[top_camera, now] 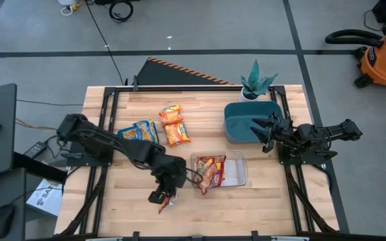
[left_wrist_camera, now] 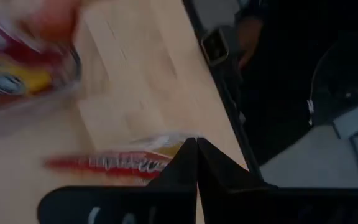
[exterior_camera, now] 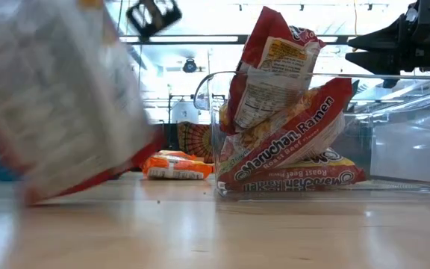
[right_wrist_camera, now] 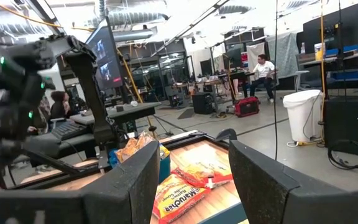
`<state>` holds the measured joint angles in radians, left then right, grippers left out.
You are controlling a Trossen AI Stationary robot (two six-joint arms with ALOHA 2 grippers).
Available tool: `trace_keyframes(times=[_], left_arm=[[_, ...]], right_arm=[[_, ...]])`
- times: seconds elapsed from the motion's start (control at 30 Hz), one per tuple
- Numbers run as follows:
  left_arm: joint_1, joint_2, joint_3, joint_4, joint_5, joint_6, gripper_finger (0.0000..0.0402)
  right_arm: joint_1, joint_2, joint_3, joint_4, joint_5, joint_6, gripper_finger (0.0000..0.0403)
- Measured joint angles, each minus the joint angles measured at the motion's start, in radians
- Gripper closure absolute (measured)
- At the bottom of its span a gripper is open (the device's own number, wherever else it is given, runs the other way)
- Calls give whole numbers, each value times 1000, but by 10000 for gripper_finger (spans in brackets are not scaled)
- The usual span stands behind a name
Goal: Sort Maruchan noodles
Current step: Put the red noodle pack into the transparent bin
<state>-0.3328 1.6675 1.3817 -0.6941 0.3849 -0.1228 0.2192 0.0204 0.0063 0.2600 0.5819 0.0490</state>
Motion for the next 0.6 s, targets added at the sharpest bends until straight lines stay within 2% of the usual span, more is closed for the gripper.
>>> trace_keyframes(times=[0.2, 0.43, 0.6], left_arm=[[5, -99, 61, 28, -77, 77, 400], [30, -121, 171, 63, -154, 207, 401], [59, -121, 199, 282, -185, 353, 401]], right_arm=[[0, 0, 0, 0, 0, 0, 204], [0, 0, 0, 0, 0, 0, 204], [0, 0, 0, 0, 0, 0, 204]])
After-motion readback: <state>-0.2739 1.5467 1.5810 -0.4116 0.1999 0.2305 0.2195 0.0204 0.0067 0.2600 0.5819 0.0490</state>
